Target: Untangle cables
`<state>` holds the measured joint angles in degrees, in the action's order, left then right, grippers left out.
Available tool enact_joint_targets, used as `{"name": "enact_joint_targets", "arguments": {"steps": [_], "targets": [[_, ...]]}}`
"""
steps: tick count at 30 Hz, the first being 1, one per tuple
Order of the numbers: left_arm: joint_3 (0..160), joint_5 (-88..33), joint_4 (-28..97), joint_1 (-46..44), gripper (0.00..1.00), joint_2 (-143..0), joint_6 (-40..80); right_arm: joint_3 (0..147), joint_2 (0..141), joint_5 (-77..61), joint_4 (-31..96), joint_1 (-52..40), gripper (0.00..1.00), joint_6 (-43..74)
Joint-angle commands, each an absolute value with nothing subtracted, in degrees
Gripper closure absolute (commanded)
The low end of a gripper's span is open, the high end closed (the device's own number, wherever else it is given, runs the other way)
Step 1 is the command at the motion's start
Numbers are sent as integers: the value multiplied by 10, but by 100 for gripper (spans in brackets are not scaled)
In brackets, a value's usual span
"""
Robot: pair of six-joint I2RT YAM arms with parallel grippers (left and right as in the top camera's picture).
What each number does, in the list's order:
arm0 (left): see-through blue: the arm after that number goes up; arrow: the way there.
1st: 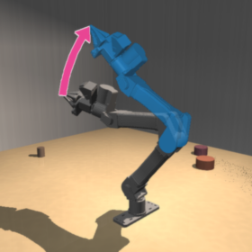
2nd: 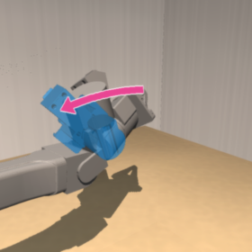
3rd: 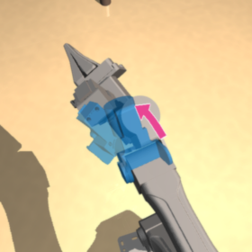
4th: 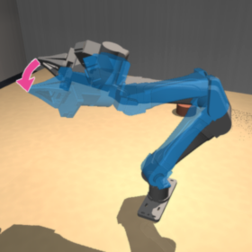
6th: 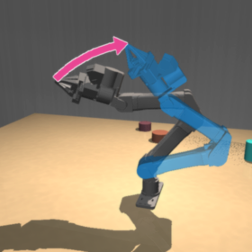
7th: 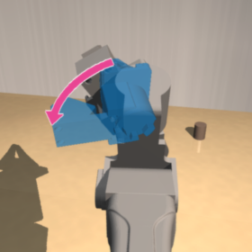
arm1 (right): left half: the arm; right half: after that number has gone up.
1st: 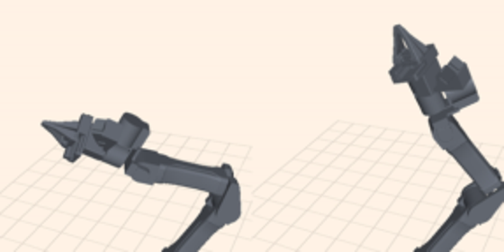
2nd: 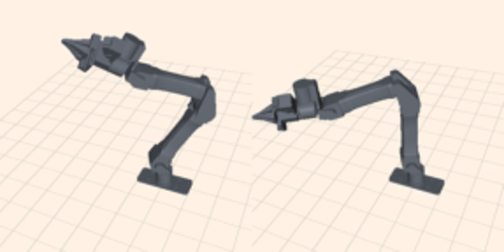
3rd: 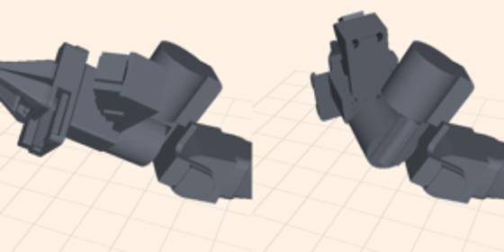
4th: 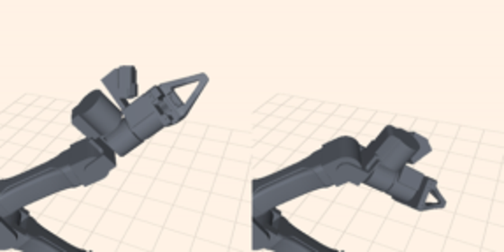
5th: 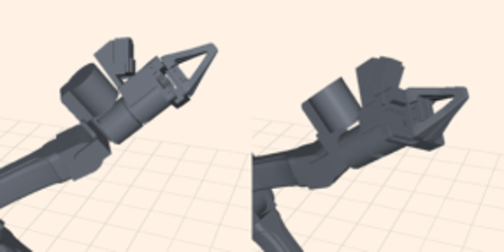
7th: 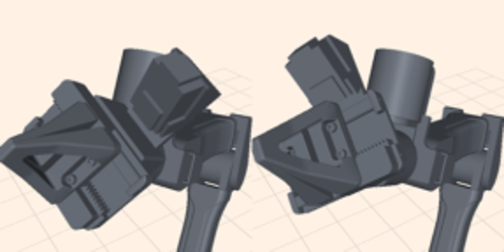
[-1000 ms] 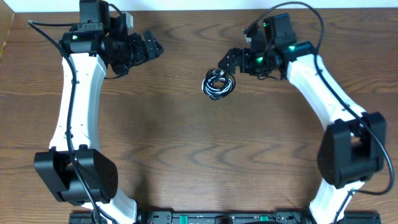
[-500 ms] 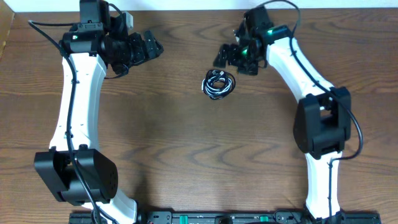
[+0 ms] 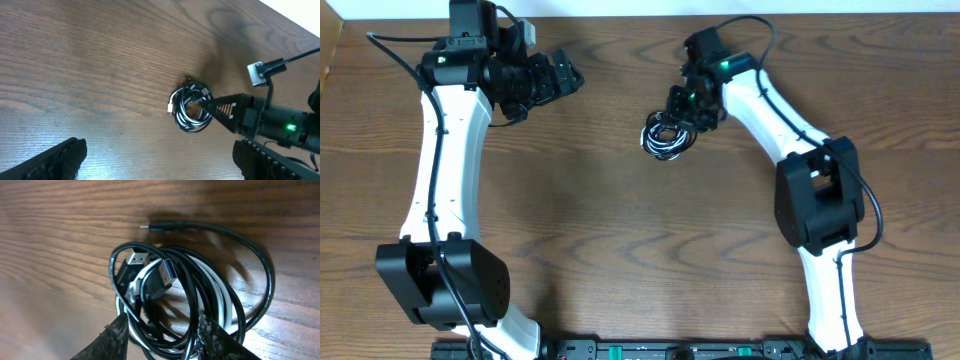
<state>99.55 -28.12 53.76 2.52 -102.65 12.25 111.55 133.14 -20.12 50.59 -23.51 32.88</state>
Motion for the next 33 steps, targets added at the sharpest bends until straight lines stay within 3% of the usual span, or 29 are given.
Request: {"name": "enact_joint_targets", "arguments": {"steps": [1,6,9,17,20,22,27,33], "targets": [[987,-278,539,24,2,-1028,128,1123,1342,-136,518,-244,64,352],[987,-278,538,24,2,-1028,128,1123,1342,-125,528,-245,80,353],[987,-278,538,24,2,-1028,128,1123,1342,-126,524,-245,98,351],[987,-278,539,24,2,-1028,156,1134,1319,-218,520,-228,99,336],[987,-278,539,20,2,-1028,180,1154,1286,-276,519,-218,99,294],[987,-278,539,14,8,-1028,179,1162,1261,-298,513,-214,99,265],[987,-278,538,-8,8,-1028,179,1165,1185,-359,474,-210,99,189],[987,-278,528,-29,8,-1028,179,1165,1111,-370,434,-218,99,181]]}}
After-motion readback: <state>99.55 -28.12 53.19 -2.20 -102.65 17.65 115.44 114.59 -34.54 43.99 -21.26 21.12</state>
